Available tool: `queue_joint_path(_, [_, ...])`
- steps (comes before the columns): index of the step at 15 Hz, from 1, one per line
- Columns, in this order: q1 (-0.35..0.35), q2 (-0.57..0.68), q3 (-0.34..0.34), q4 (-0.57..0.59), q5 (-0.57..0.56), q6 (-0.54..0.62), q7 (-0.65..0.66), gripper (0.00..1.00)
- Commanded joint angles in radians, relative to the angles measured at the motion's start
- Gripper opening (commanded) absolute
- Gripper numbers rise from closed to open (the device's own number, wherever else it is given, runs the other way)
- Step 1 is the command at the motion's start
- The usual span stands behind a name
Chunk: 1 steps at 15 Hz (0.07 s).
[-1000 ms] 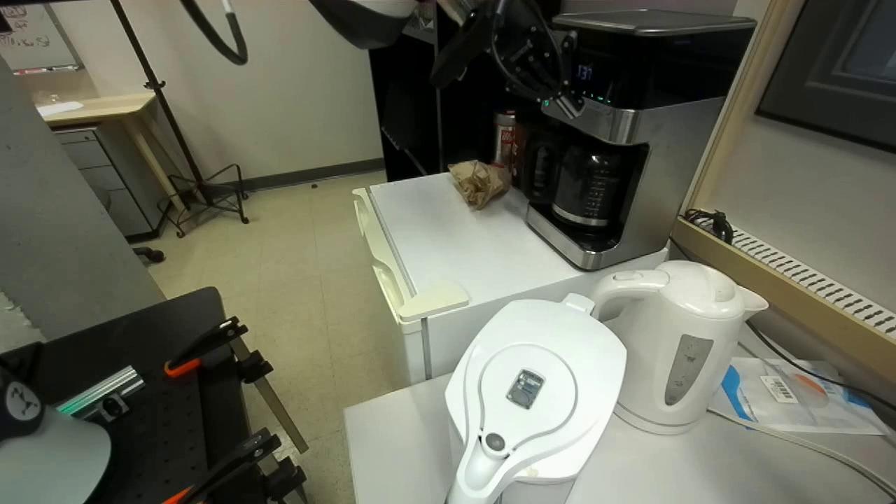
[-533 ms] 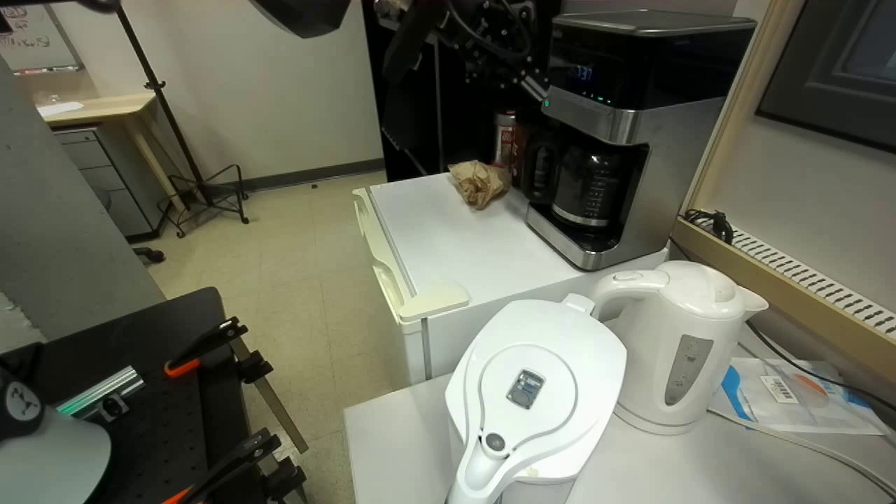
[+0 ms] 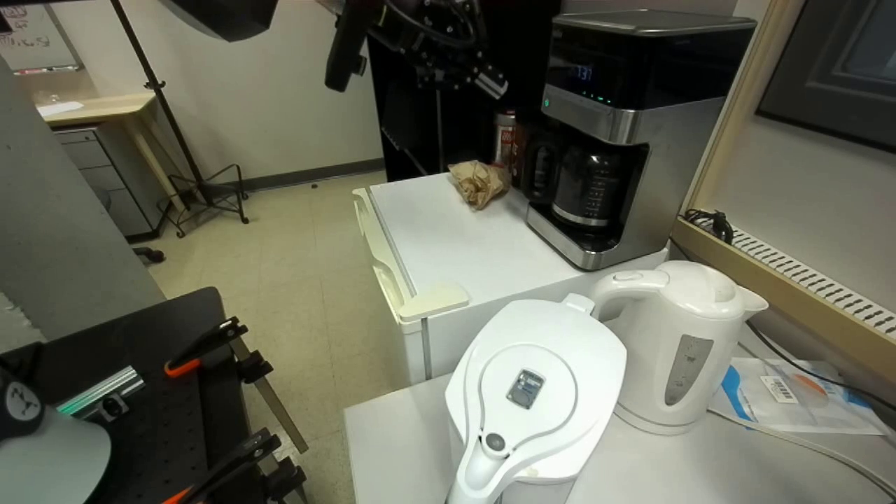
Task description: Press a button on the coffeemaker.
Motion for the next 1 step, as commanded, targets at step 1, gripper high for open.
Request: queue_joint_path(1, [0.008,-0.090,0.015,-0.089,-0.057,0.001,0.061,0.00])
